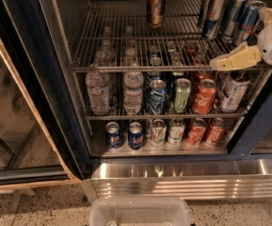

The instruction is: Pick redbull can from top shelf of fridge

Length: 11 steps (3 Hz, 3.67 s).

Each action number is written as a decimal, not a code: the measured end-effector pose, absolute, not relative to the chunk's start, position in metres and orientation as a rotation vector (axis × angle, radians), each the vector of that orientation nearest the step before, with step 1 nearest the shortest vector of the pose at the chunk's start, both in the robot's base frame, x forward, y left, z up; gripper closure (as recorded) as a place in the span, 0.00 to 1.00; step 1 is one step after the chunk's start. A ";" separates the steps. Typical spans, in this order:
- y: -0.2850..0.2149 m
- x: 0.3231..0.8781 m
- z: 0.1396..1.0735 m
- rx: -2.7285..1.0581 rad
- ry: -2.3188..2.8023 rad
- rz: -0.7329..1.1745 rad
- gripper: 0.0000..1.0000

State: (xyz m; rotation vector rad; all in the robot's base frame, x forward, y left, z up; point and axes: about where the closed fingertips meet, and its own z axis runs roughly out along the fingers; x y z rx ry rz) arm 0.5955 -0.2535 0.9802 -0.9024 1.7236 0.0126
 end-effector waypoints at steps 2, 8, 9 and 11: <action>-0.244 0.613 1.000 -0.772 1.583 -0.009 0.00; -0.257 0.626 0.992 -0.449 1.618 -0.031 0.00; -0.264 0.632 0.985 -0.352 1.629 -0.033 0.00; -0.286 0.650 0.975 -0.068 1.592 -0.065 0.00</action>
Offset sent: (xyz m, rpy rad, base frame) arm 0.0239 0.0088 0.0296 0.1428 -0.2462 -0.0898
